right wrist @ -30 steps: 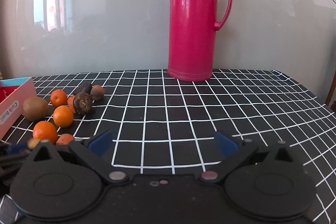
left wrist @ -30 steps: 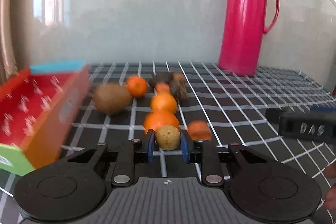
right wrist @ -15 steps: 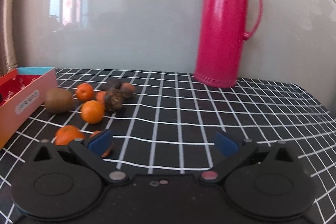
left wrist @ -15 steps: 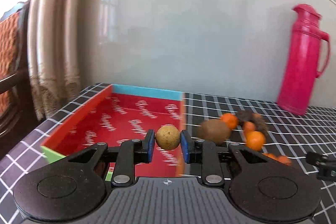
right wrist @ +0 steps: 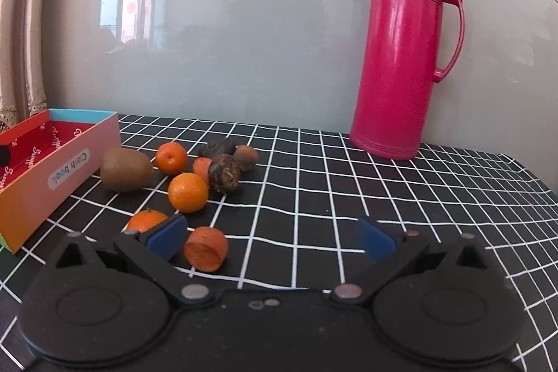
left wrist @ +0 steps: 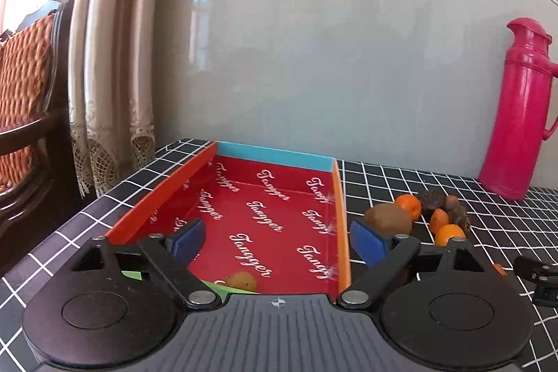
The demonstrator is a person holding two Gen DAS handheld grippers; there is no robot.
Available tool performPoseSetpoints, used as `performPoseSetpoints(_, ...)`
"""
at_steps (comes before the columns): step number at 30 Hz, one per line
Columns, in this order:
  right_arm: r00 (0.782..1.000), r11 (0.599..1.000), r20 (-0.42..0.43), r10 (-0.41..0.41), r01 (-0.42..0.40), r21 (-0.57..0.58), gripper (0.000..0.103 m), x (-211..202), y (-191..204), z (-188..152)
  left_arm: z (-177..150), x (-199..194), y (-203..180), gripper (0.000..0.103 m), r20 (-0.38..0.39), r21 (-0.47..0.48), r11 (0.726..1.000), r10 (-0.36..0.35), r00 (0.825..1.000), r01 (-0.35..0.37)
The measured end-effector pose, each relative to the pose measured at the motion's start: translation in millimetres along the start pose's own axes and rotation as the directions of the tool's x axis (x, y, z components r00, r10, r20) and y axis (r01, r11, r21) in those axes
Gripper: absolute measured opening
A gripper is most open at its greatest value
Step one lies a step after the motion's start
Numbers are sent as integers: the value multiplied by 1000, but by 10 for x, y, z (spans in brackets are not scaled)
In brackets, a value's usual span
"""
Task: Organize fruits
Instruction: 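Carry the lime into the red box and open the left gripper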
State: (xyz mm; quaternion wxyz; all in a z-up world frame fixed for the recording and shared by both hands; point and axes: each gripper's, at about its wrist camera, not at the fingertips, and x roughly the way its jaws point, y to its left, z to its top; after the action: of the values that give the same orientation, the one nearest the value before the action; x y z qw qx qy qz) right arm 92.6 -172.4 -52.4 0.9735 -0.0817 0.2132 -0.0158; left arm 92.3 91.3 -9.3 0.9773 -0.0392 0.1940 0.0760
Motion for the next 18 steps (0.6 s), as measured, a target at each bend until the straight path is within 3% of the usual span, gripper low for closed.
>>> performPoseSetpoints(14, 999, 999, 28, 17, -17, 29, 103, 201, -40, 142, 27, 5, 2, 93, 14, -2, 1000, -14, 1000, 14)
performPoseSetpoints(18, 999, 1000, -26, 25, -24, 16, 99, 250, -7, 80, 17, 47, 34, 93, 1, 5, 1000, -6, 1000, 6)
